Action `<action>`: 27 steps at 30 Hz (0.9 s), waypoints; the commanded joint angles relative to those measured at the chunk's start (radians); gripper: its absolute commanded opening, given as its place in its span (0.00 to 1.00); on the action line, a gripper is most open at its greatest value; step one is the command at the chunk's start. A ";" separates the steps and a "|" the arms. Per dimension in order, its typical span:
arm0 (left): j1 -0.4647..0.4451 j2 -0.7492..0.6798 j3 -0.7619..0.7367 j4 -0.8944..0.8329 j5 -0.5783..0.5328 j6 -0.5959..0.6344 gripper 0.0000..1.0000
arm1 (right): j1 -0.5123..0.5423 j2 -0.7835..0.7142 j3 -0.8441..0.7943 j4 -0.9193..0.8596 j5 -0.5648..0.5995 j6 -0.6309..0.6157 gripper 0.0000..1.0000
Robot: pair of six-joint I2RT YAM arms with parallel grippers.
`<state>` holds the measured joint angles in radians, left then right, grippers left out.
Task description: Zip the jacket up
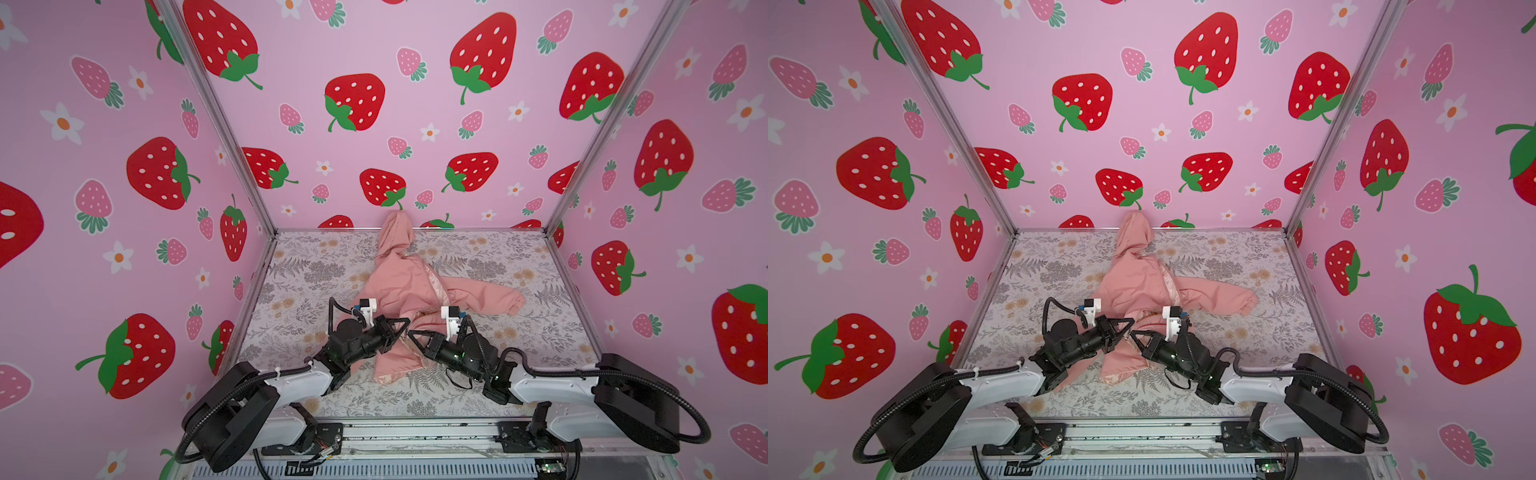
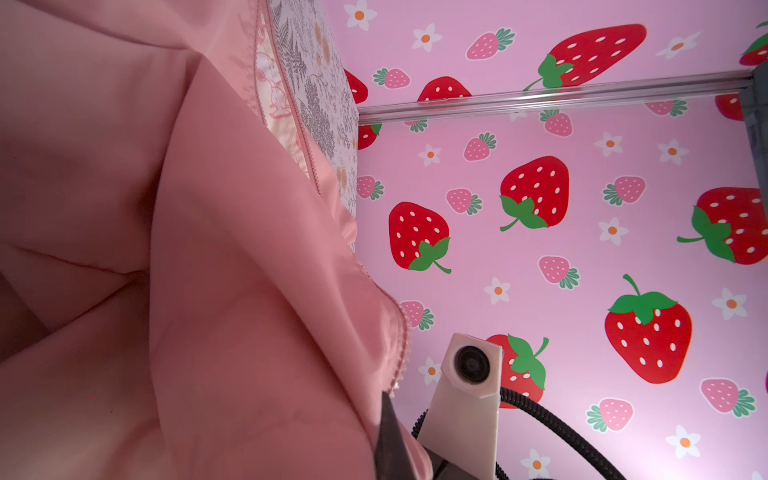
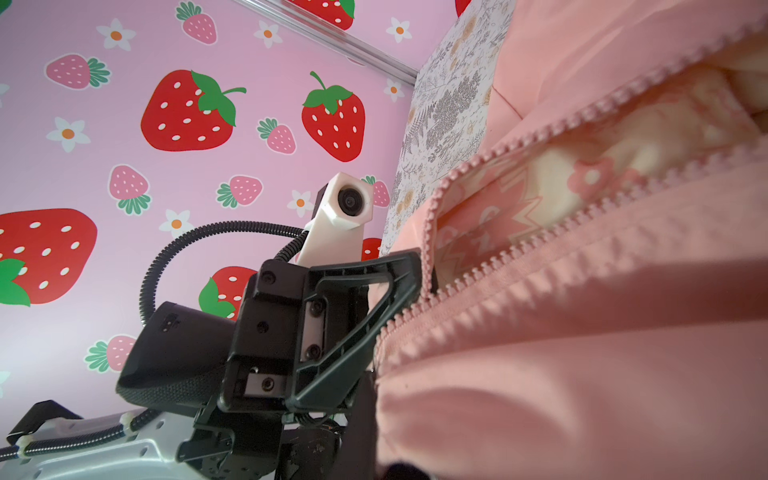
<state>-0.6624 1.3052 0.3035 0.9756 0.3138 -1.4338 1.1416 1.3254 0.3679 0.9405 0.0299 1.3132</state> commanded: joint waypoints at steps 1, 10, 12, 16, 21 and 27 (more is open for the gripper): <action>-0.006 0.027 0.025 0.137 -0.041 -0.046 0.00 | 0.028 0.011 -0.012 0.051 -0.011 0.018 0.00; -0.006 0.108 0.042 0.280 -0.109 -0.129 0.00 | 0.056 0.040 -0.040 0.088 0.015 0.037 0.00; -0.006 0.118 0.048 0.297 -0.118 -0.135 0.00 | 0.067 0.058 -0.031 0.091 0.014 0.037 0.00; -0.006 0.144 0.066 0.334 -0.128 -0.157 0.00 | 0.096 0.110 -0.011 0.112 0.012 0.044 0.00; -0.001 0.165 0.085 0.354 -0.129 -0.172 0.00 | 0.128 0.195 0.016 0.157 -0.005 0.061 0.00; 0.018 0.169 0.102 0.355 -0.110 -0.175 0.00 | 0.151 0.239 0.037 0.182 -0.013 0.065 0.00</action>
<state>-0.6502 1.4799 0.3038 1.1687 0.2359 -1.5814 1.2076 1.5372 0.3820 1.1351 0.2432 1.3605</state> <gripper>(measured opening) 0.060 0.047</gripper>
